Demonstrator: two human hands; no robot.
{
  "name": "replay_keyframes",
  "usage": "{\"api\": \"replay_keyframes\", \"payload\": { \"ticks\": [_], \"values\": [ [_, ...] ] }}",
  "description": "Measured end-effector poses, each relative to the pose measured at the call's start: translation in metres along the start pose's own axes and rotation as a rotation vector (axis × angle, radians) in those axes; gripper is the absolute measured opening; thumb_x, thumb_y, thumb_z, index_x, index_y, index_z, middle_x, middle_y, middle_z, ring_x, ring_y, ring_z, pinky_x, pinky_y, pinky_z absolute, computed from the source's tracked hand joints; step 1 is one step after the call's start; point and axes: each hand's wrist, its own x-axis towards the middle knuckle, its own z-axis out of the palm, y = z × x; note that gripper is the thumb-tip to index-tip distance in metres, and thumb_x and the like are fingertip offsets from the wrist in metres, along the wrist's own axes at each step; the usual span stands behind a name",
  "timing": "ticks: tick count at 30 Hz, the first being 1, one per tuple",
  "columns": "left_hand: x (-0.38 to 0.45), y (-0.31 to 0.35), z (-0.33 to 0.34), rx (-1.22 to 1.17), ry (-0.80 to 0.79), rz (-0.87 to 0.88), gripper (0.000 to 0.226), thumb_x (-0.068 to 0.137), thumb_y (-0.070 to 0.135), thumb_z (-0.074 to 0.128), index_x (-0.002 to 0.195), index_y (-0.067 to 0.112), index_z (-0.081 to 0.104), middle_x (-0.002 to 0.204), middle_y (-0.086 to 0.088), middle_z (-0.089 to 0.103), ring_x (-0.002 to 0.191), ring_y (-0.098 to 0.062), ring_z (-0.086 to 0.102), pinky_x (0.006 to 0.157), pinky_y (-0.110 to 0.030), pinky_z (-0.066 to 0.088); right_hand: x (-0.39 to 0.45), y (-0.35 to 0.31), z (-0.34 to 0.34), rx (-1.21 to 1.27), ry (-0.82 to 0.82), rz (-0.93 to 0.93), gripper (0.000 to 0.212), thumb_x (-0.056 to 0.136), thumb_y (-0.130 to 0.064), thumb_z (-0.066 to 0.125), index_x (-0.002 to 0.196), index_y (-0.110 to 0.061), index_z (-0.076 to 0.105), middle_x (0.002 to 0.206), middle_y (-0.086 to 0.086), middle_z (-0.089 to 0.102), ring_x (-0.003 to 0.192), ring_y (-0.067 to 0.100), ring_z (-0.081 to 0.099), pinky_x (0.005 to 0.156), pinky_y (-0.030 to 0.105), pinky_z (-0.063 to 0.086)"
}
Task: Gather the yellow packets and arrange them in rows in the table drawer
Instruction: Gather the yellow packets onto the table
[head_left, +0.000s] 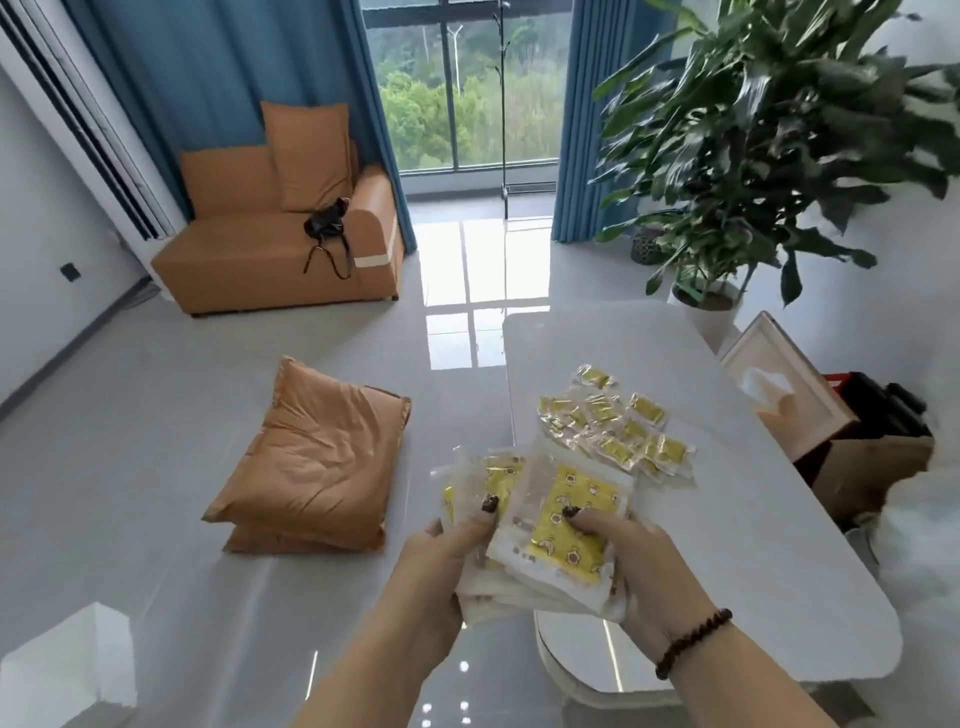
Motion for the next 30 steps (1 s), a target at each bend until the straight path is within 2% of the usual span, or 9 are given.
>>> {"api": "replay_keyframes", "payload": {
  "ticks": [5,7,9,11,16,19,21,26,30],
  "values": [
    [0.077,0.044,0.005,0.029,-0.105,-0.07,0.024,0.093,0.01,0.055,0.111,0.0,0.068,0.108,-0.024,0.07,0.101,-0.041,0.067,0.091,-0.056,0.051,0.071,-0.025,0.021,-0.004,0.081,-0.054,0.02,0.089,-0.002,0.059,0.108,0.0,0.064,0.102,0.02,0.071,0.093,0.035,0.069,0.08,0.044,0.057],
    [0.11,0.064,0.009,0.092,-0.119,-0.063,0.023,0.09,0.006,0.058,0.108,-0.002,0.069,0.106,-0.025,0.07,0.095,-0.04,0.069,0.077,-0.049,0.058,0.104,-0.036,0.032,-0.006,0.13,-0.059,0.019,0.088,-0.004,0.06,0.106,-0.002,0.066,0.102,0.019,0.072,0.094,0.035,0.069,0.081,0.044,0.056],
    [0.138,0.083,0.012,0.111,-0.121,-0.067,0.023,0.086,0.001,0.06,0.106,-0.002,0.07,0.101,-0.025,0.071,0.086,-0.037,0.07,0.061,-0.038,0.057,0.132,-0.049,0.046,-0.039,0.166,-0.067,0.02,0.086,-0.004,0.064,0.106,-0.005,0.066,0.101,0.017,0.073,0.095,0.034,0.069,0.084,0.046,0.055],
    [0.163,0.103,0.013,0.119,-0.114,-0.064,0.021,0.084,-0.002,0.061,0.103,-0.001,0.071,0.094,-0.023,0.072,0.079,-0.035,0.071,0.057,-0.035,0.055,0.157,-0.064,0.061,-0.09,0.178,-0.076,0.019,0.083,-0.003,0.067,0.102,-0.005,0.065,0.096,0.015,0.074,0.092,0.033,0.07,0.086,0.047,0.055],
    [0.229,0.149,0.009,0.154,0.011,-0.043,0.011,0.087,0.002,0.062,0.086,0.009,0.071,0.081,-0.017,0.074,0.073,-0.035,0.07,0.061,-0.04,0.056,0.214,-0.098,0.094,-0.171,0.196,-0.111,0.023,0.077,-0.003,0.073,0.099,-0.005,0.065,0.091,0.011,0.075,0.086,0.03,0.072,0.081,0.045,0.058],
    [0.271,0.179,0.011,0.157,0.028,-0.071,0.007,0.087,0.006,0.065,0.091,0.008,0.07,0.085,-0.02,0.074,0.079,-0.041,0.071,0.08,-0.06,0.055,0.255,-0.107,0.111,-0.169,0.248,-0.126,0.022,0.079,-0.004,0.072,0.1,-0.007,0.064,0.093,0.011,0.074,0.084,0.028,0.072,0.074,0.039,0.058],
    [0.301,0.198,0.01,0.176,0.013,-0.105,0.011,0.09,0.014,0.065,0.098,0.009,0.07,0.09,-0.02,0.075,0.083,-0.041,0.071,0.077,-0.065,0.054,0.283,-0.108,0.122,-0.138,0.301,-0.108,0.02,0.081,-0.004,0.071,0.099,-0.004,0.064,0.091,0.012,0.074,0.082,0.028,0.072,0.073,0.04,0.059],
    [0.387,0.247,0.005,0.282,-0.094,-0.147,0.015,0.093,0.022,0.06,0.096,0.011,0.07,0.079,-0.012,0.075,0.068,-0.031,0.072,0.06,-0.043,0.059,0.349,-0.111,0.147,0.152,0.435,-0.059,0.027,0.083,0.0,0.065,0.108,0.008,0.061,0.097,0.025,0.071,0.091,0.039,0.069,0.083,0.055,0.055],
    [0.445,0.269,0.019,0.362,-0.146,-0.18,0.014,0.095,0.02,0.059,0.093,0.011,0.069,0.075,-0.011,0.075,0.061,-0.029,0.07,0.05,-0.035,0.056,0.387,-0.118,0.156,0.333,0.567,-0.103,0.024,0.085,0.003,0.062,0.107,0.011,0.063,0.098,0.027,0.07,0.084,0.037,0.069,0.066,0.042,0.058]
  ]
}}
